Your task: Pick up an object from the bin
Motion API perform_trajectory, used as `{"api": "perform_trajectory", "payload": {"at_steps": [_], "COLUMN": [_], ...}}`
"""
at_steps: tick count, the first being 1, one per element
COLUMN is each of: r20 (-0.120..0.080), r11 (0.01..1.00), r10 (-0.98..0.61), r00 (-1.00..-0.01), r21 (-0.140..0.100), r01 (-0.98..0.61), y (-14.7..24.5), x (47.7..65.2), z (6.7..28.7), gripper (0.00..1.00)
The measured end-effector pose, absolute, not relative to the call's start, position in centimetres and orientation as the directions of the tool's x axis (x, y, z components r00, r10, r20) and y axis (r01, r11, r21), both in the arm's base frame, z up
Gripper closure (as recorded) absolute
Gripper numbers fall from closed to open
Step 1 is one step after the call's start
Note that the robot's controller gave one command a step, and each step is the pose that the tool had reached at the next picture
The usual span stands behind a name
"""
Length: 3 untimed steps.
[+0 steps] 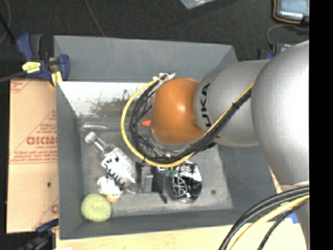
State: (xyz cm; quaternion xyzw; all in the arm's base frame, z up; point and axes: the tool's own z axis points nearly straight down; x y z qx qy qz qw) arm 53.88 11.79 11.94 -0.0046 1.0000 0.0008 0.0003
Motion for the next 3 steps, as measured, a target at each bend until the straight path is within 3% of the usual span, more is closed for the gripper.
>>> {"api": "perform_trajectory", "payload": {"at_steps": [1, 2, 3], "r20": [0.001, 0.0, -0.002], "r11": [1.0, 1.0, 0.997], "r10": [-0.011, 0.002, -0.083], "r00": [-1.0, -1.0, -0.997], "r21": [0.002, -0.001, 0.002], "r01": [-0.011, 0.002, -0.083], "y": [11.9, 10.5, 3.8], "x": [54.0, 50.7, 55.5], "z": [11.5, 11.4, 12.2], "gripper": [0.0, 0.0, 1.0]}}
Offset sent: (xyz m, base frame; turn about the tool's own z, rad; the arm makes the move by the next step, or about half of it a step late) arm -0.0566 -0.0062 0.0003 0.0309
